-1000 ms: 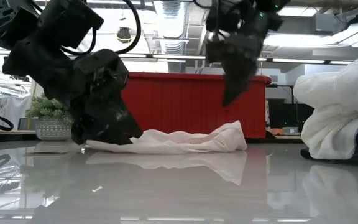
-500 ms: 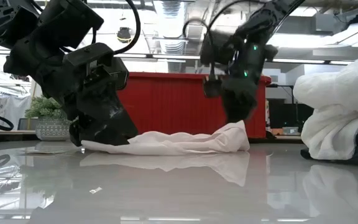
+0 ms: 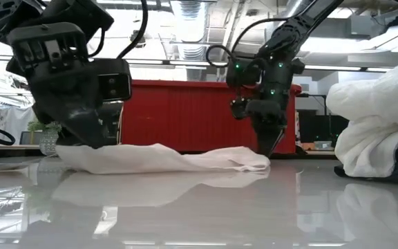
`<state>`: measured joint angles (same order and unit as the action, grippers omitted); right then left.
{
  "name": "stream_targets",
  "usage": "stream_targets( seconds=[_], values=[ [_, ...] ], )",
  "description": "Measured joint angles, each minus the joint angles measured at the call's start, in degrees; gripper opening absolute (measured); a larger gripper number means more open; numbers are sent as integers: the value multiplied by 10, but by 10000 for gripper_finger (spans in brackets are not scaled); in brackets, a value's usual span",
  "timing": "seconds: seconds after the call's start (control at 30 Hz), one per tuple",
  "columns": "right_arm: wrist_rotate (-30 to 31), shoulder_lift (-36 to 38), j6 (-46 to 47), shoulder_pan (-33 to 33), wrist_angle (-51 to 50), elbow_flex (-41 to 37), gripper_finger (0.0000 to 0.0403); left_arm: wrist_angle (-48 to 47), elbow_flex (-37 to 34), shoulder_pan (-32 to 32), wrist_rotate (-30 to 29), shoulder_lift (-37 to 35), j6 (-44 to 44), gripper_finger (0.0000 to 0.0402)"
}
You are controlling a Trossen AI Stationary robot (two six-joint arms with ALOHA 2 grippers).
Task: Fold Laundry from Bin
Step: Fold the white underwear
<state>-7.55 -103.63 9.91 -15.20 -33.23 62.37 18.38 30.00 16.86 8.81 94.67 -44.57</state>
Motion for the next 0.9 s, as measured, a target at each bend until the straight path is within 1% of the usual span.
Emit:
stream_targets(
  seconds=[0.13, 0.23, 0.37, 0.43, 0.5, 0.53, 0.57, 0.63, 0.67, 0.73, 0.8, 0.9],
  values=[
    [-59, 14, -25, -3, 5, 1, 26, -18, -4, -1, -8, -31, -1, 226],
    [-90, 38, -29, -3, 0, 8, 37, -32, -7, -11, -46, -75, 1, 226],
    [-91, 92, -44, -3, -1, 8, 49, -19, -6, -35, -126, -142, 39, 226],
    [-102, 122, -60, 3, 5, 8, 50, -15, -5, -50, -146, -172, 53, 226],
    [-99, 147, -72, 19, 25, 9, 49, -16, -5, -62, -152, -202, 81, 226],
    [-80, 153, -78, 29, 40, 9, 48, -15, -5, -69, -157, -217, 99, 226],
    [-44, 155, -82, 37, 61, 9, 48, -23, -4, -73, -165, -233, 116, 226],
    [25, 145, -77, 44, 119, 9, 48, -51, -4, -83, -185, -253, 136, 226],
    [35, 137, -62, 40, 156, 9, 49, -68, -4, -90, -190, -259, 138, 226],
    [32, 119, -20, 23, 207, 9, 56, -98, -4, -99, -183, -266, 131, 226],
    [15, 95, 7, 3, 233, 16, 70, -99, -4, -100, -164, -267, 121, 226],
    [-1, 45, -6, -21, 230, 43, 101, -112, -4, -86, -149, -260, 119, 226]
  ],
)
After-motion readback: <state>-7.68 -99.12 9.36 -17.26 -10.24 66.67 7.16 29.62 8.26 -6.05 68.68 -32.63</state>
